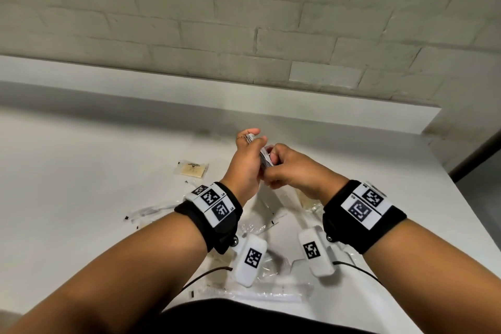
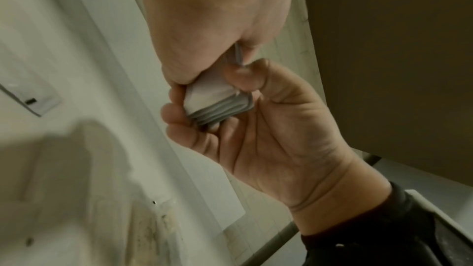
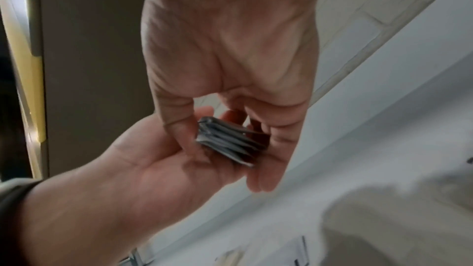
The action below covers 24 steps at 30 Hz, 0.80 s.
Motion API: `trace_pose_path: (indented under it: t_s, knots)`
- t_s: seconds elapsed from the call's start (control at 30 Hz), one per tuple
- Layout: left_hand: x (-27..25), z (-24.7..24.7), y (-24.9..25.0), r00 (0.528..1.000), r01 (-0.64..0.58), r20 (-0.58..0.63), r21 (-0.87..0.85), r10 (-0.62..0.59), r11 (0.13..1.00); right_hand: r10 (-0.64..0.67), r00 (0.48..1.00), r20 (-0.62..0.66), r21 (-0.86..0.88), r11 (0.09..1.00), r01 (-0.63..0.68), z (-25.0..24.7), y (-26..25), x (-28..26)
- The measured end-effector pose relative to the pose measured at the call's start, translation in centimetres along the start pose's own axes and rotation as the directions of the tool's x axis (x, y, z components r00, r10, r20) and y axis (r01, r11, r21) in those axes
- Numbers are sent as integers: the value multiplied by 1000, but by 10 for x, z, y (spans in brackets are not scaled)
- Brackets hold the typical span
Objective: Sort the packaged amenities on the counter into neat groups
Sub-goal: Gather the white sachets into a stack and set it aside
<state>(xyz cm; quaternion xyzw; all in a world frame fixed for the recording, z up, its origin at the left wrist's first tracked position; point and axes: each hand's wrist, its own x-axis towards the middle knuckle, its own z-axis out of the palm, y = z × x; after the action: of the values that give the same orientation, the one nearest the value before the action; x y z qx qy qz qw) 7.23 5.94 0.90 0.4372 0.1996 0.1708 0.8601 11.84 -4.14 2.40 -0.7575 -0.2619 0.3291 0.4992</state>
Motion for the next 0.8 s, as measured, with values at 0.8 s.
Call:
trace_pose_path:
  t_s: [0.8]
  knots:
    - [139,-73,33,839,-537,417,737,-349,-410,-54,997,62,-865,495,81,-13,30,135]
